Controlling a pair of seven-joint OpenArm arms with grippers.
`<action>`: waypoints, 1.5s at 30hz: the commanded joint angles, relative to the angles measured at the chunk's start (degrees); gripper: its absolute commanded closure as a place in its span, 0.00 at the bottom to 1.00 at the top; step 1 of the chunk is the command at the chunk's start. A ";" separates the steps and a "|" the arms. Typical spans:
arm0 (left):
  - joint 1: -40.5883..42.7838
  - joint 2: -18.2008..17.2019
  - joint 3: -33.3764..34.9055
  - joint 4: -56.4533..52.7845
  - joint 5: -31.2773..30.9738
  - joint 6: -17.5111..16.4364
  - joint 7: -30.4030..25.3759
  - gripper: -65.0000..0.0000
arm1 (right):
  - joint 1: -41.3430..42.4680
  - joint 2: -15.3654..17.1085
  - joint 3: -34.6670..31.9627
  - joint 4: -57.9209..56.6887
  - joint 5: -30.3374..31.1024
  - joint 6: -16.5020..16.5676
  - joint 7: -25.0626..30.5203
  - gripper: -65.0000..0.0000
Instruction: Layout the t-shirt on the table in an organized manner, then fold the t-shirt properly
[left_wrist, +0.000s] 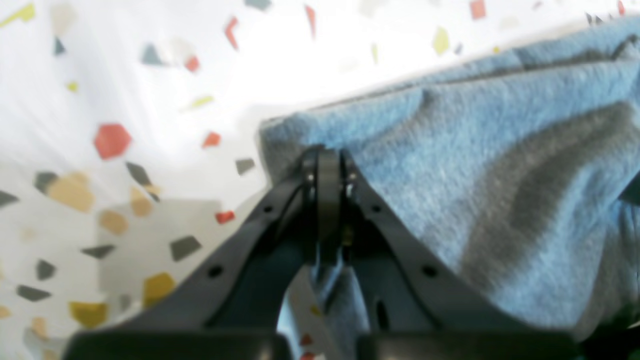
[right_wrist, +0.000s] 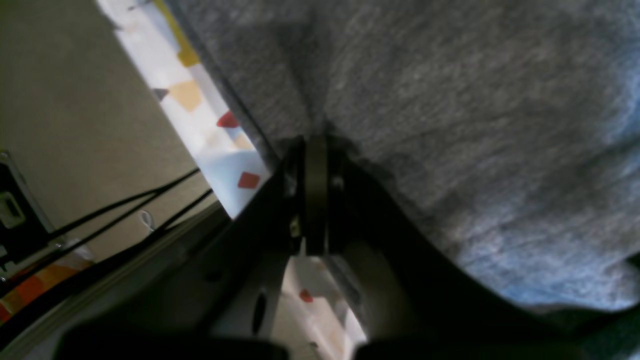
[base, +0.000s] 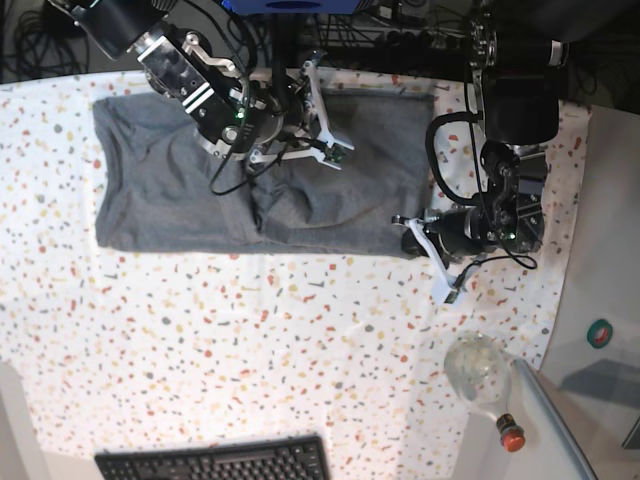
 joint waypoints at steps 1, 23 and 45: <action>-1.98 -0.23 -0.17 0.67 -0.13 0.51 -0.76 1.00 | 0.15 0.59 -0.01 0.76 -0.47 0.31 -0.74 1.00; 17.98 -5.33 -0.26 29.24 -23.60 7.02 6.36 1.00 | -3.54 1.74 17.31 17.47 -0.29 0.05 -0.83 1.00; 32.66 -7.62 -12.74 33.99 -20.61 4.20 -2.69 1.00 | -5.21 0.59 65.83 14.30 11.49 2.51 -3.11 0.38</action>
